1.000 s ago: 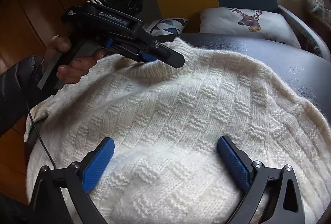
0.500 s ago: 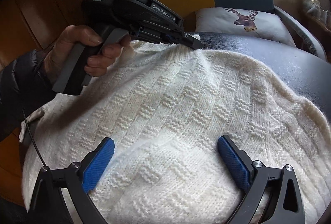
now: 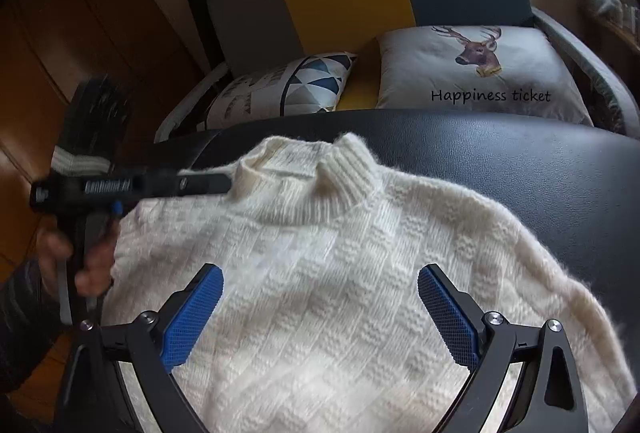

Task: Fold clothes

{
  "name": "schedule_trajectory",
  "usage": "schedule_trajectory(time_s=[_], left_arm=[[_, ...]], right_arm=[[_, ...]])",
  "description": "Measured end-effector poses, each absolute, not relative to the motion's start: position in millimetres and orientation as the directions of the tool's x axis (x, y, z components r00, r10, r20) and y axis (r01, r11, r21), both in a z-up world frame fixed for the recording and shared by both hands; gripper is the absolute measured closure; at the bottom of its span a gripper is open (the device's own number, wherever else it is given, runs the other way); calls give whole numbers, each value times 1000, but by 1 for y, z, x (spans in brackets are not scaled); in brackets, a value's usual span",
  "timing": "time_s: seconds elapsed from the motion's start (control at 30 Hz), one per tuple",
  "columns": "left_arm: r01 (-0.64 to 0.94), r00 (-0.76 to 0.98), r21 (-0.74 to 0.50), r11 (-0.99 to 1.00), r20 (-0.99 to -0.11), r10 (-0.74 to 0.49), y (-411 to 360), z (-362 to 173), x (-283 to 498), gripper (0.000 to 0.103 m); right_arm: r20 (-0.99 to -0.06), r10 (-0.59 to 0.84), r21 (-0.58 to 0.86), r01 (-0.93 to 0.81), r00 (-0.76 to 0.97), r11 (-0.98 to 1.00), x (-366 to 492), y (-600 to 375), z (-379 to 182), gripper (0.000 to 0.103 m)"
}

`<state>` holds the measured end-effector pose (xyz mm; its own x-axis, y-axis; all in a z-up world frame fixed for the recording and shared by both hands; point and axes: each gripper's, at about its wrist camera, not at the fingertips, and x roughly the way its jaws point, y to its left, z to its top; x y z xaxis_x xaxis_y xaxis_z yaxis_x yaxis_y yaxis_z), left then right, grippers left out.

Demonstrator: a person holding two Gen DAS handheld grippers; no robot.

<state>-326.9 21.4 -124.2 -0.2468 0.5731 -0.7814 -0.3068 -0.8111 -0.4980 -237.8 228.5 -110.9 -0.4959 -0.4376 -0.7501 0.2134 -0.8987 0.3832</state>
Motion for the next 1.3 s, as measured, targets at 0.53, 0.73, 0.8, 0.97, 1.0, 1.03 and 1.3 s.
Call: schedule_trajectory(time_s=[0.53, 0.73, 0.8, 0.97, 1.0, 1.03, 1.3], left_arm=[[-319, -405, -487, -813, -706, 581, -46, -90, -252, 84], [-349, -419, -405, -845, -740, 527, -47, -104, -254, 84], [-343, -404, -408, -846, -749, 525, -50, -113, -254, 84], [-330, -386, -445, -833, -742, 549, -59, -131, -254, 84], [-323, -388, -453, -831, -737, 553, -61, -132, -252, 85], [-316, -392, -463, -828, -731, 559, -62, -134, -251, 85], [-301, -396, -451, -840, -743, 540, -62, -135, -250, 88]], right_arm=[[-525, -791, 751, 265, -315, -605, -285, 192, -80, 1], [-591, -772, 744, 214, -234, -633, -333, 144, -107, 1], [-633, -745, 718, 201, -211, -667, -348, 129, -116, 17], [-718, -669, 627, 240, -189, -741, -365, 99, -129, 99], [-720, -663, 616, 253, -203, -746, -367, 96, -127, 99], [-698, -674, 623, 260, -241, -738, -369, 99, -122, 99], [-745, -612, 574, 214, -265, -791, -393, 111, -141, 102]])
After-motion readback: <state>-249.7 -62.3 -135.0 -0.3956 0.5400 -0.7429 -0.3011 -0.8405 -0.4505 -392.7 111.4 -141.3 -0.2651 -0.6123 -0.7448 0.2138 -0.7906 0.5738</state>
